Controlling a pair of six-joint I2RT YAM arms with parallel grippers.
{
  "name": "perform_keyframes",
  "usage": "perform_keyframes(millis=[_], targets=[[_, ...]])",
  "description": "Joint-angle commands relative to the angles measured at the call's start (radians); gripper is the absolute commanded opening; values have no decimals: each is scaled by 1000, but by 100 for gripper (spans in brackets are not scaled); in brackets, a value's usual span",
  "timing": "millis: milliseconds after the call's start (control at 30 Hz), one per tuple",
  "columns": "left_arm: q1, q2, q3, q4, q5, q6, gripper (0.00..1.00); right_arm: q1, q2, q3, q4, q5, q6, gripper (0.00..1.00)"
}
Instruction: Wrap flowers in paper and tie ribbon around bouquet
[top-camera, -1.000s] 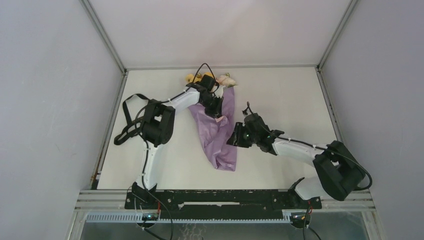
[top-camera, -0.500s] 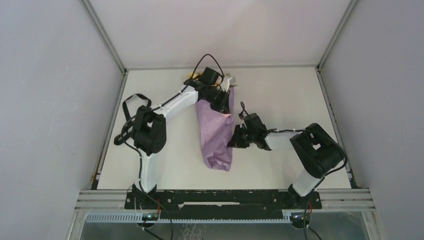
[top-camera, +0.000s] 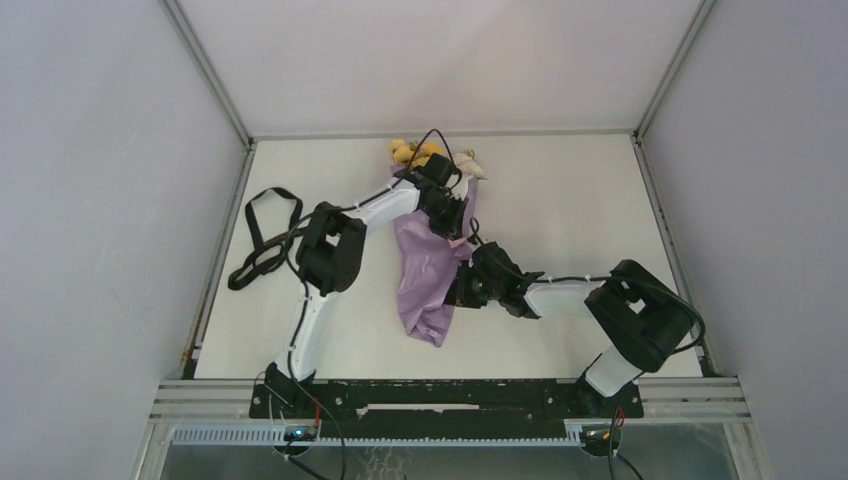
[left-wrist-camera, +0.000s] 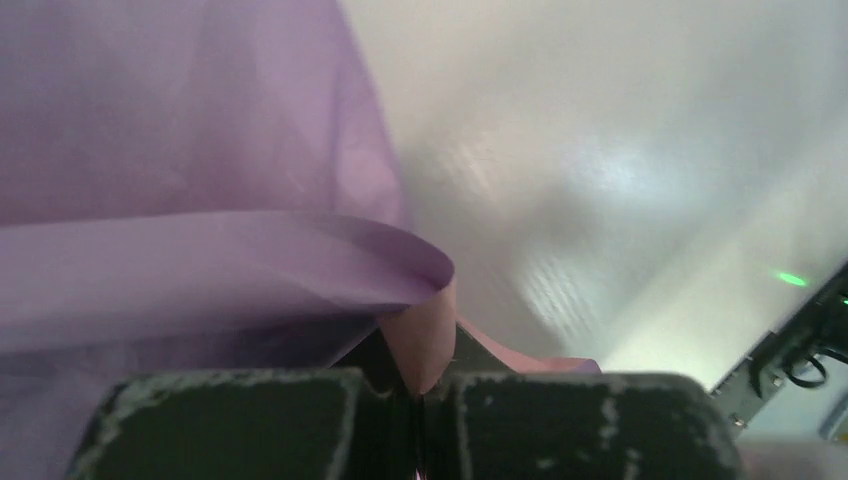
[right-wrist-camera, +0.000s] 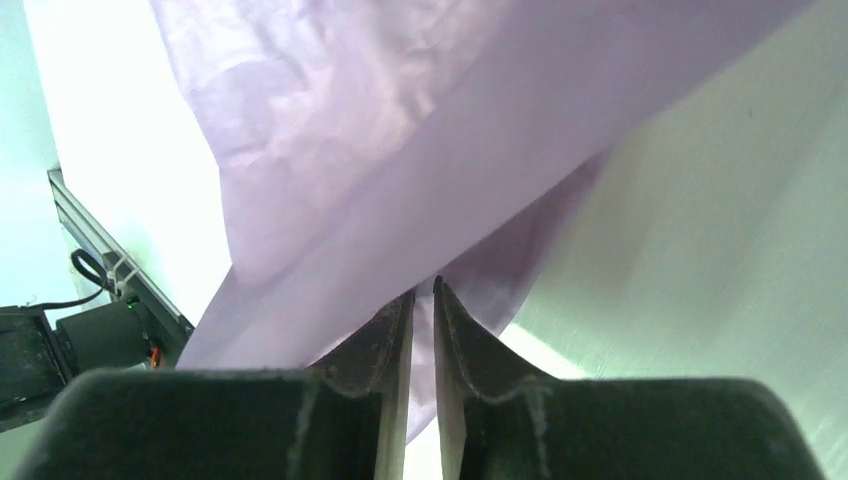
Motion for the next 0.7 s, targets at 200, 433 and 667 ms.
perform_keyframes(millis=[200,433,667], targets=[[-1,55,28,37,-102,42,0,-8,-274,-35,-305,176,2,31],[-2,18,-3,52,-97,52,2,-297,-419,-22,-311,-1,-151,50],[-3,0,-14,53,-108,62,7,-369,-221,43,-57,-162,-118,64]])
